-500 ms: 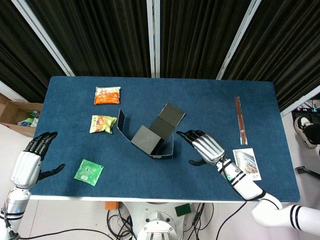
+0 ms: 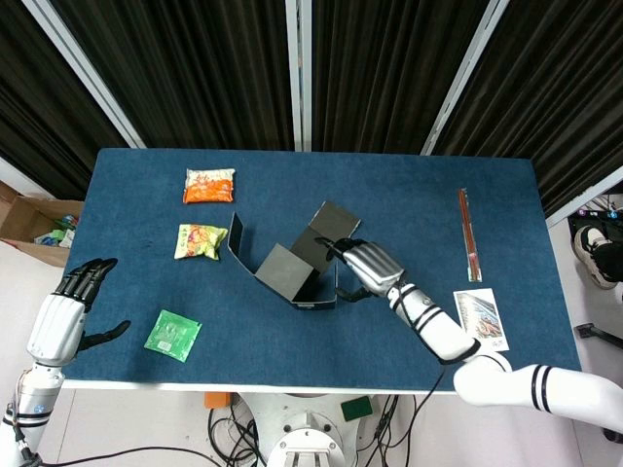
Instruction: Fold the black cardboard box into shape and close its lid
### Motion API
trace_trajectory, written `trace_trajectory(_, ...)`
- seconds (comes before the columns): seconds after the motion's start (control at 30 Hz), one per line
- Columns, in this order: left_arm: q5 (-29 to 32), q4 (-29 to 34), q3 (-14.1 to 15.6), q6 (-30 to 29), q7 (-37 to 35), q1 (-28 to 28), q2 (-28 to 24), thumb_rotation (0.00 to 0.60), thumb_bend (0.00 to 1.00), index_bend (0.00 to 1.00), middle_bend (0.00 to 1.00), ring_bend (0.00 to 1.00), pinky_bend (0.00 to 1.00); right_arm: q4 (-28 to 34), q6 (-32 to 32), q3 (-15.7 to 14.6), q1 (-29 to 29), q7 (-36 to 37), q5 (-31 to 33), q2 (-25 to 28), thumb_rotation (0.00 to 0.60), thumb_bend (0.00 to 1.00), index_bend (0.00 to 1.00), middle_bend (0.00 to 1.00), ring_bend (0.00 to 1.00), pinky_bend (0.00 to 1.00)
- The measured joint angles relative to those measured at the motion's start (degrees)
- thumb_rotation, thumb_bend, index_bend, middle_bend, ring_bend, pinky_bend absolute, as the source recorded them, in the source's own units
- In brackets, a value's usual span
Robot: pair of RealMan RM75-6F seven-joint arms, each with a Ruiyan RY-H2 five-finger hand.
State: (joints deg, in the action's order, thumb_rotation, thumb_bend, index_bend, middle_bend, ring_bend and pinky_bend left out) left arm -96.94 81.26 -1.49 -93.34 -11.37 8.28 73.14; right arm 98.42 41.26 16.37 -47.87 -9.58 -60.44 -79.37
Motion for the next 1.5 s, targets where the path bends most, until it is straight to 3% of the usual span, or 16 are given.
trace_trajectory(0.17,0.6,-0.2,0.2,0.4,-0.5,0.0,-0.1,0.6,0.09,0.09,0.14,0.12,0.21,-2.5,-2.8,1.0,-6.8,-2.1,11.0,-4.2,0.6,0.31,0.09,0.33,0.15,0.25)
trace_trajectory(0.27,0.8,-0.4,0.2,0.6,-0.7,0.0,-0.1,0.6,0.09,0.09,0.14,0.12,0.21,-4.5,-3.3,1.1,-10.6,-3.4,13.4,-7.7,0.6,0.29,0.14,0.33,0.15,0.23)
trace_trajectory(0.47,1.3,-0.6,0.4,1.0,-0.9,0.0,0.0,0.6,0.09,0.09,0.14,0.12,0.21,-6.6,0.0,-0.7,-14.4,-10.4,9.5,-12.8,0.6,0.25,0.43,0.37,0.15,0.22)
trace_trajectory(0.57,1.3,-0.8,0.5,0.9,-1.1,-0.2,0.1,0.6,0.09,0.09,0.14,0.12,0.21,-7.6,2.9,-2.9,-15.8,-16.0,5.5,-15.3,0.6,0.26,0.51,0.39,0.15,0.21)
trace_trajectory(0.7,1.6,-1.4,0.7,0.8,-1.9,-0.5,0.3,0.6,0.09,0.09,0.14,0.12,0.21,-8.9,7.0,-7.0,-16.6,-22.5,-1.9,-18.2,0.6,0.27,0.51,0.38,0.15,0.19)
trace_trajectory(0.73,1.7,-1.6,0.7,0.9,-2.1,-0.5,0.4,0.6,0.09,0.09,0.14,0.12,0.21,-9.2,7.7,-8.1,-16.7,-23.7,-3.5,-18.8,0.6,0.27,0.48,0.37,0.15,0.18)
trace_trajectory(0.83,1.7,-2.0,0.8,0.8,-2.3,-0.5,0.5,0.6,0.09,0.09,0.14,0.12,0.21,-8.9,8.4,-11.2,-16.8,-26.2,-6.3,-19.7,0.6,0.26,0.22,0.26,0.13,0.15)
trace_trajectory(0.93,1.6,-2.4,0.8,0.3,-2.5,-0.7,0.7,0.6,0.09,0.09,0.14,0.12,0.21,-7.3,9.1,-11.6,-16.4,-26.1,-7.1,-18.9,0.6,0.2,0.07,0.19,0.11,0.14)
trace_trajectory(1.03,1.8,-2.9,0.7,0.0,-3.0,-0.9,0.8,0.6,0.09,0.09,0.14,0.12,0.21,-4.0,11.5,-11.8,-15.1,-24.7,-10.7,-16.4,0.6,0.19,0.07,0.21,0.11,0.14)
trace_trajectory(1.1,1.9,-3.3,0.7,0.0,-3.3,-1.0,0.9,0.6,0.09,0.09,0.14,0.12,0.21,-1.2,14.4,-11.9,-13.6,-23.2,-14.3,-13.2,0.6,0.19,0.1,0.25,0.11,0.14)
trace_trajectory(1.27,1.8,-3.4,0.6,-0.4,-3.3,-1.0,1.1,0.6,0.09,0.09,0.14,0.12,0.21,2.1,20.9,-11.5,-9.4,-19.3,-18.2,-3.8,0.6,0.19,0.3,0.36,0.15,0.21)
trace_trajectory(1.4,1.5,-2.9,0.8,-0.5,-2.8,-1.0,1.0,0.6,0.09,0.09,0.14,0.12,0.21,-0.2,18.7,-11.0,-8.8,-18.9,-16.6,-0.5,0.6,0.21,0.34,0.37,0.19,0.36)
trace_trajectory(1.5,1.5,-2.4,0.9,-0.5,-2.5,-1.2,1.0,0.6,0.09,0.09,0.14,0.12,0.21,-4.6,15.1,-11.0,-9.3,-19.7,-15.1,-1.1,0.6,0.21,0.34,0.38,0.2,0.39)
